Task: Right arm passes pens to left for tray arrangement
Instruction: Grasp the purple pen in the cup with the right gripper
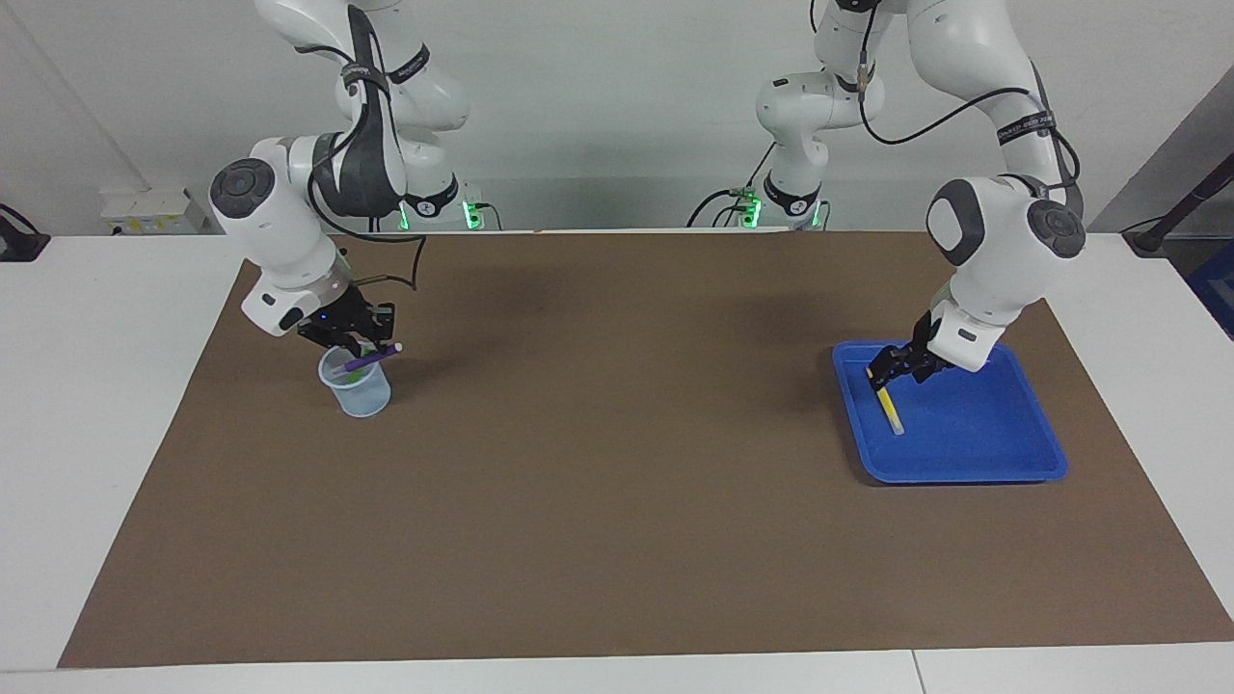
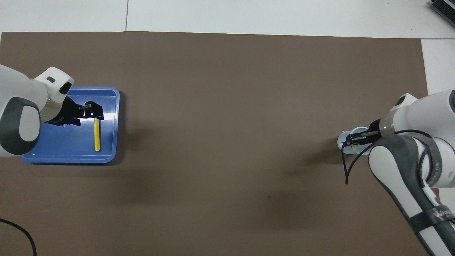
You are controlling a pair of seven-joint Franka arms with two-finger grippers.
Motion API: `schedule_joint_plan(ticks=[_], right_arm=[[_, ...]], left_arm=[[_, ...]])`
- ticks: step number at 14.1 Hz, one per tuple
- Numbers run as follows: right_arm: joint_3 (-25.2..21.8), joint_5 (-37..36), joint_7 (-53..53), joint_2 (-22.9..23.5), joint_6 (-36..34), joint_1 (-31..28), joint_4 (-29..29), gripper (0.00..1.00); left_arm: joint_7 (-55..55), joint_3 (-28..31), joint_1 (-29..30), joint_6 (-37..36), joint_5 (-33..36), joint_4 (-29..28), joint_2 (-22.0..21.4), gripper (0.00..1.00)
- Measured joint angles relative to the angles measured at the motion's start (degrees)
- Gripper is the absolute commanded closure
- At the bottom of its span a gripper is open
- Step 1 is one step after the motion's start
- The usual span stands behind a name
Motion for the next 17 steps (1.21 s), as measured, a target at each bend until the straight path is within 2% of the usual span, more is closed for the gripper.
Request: schedule_joint_plan(ticks=[2,3,4,9,13,17], right_arm=[[-0.09,0.0,-0.02,0.0,-0.01,-0.14,0.0,0.57],[-0.15,-0.03,-0.37,0.0,-0.03,-0.25,0.0,0.57],[-0.19,-0.04,-1.3,0.0,-0.05,-0.49,0.0,0.57],[-0.54,-0.29,-5.11,0.0,-1.76,-2.45,0.66,0.57],[-0.35,-1.2,-5.32,-0.02,-5.75,-2.25,3.99,0.57],[-0.08,-1.17,-0.96,0.11,-3.81,-0.25,4.0,0.57]], left_arm=[[-2.33,-0.39,-0.52,-2.57,-0.25,1.01,-1.33,0.14],[-2.93,-0.65,-0.52,-4.16,-0.52,1.47,-1.96,0.02],[-3.21,-0.75,-0.52,-5.79,-0.74,2.02,-2.46,0.0],[-5.5,-0.59,-0.49,-10.65,-4.4,4.97,-2.94,0.0],[-7.27,-0.56,-0.48,-13.26,-4.72,7.46,-3.19,0.0],[-8.59,-0.32,-0.33,-13.36,-4.74,7.63,-3.7,0.0]])
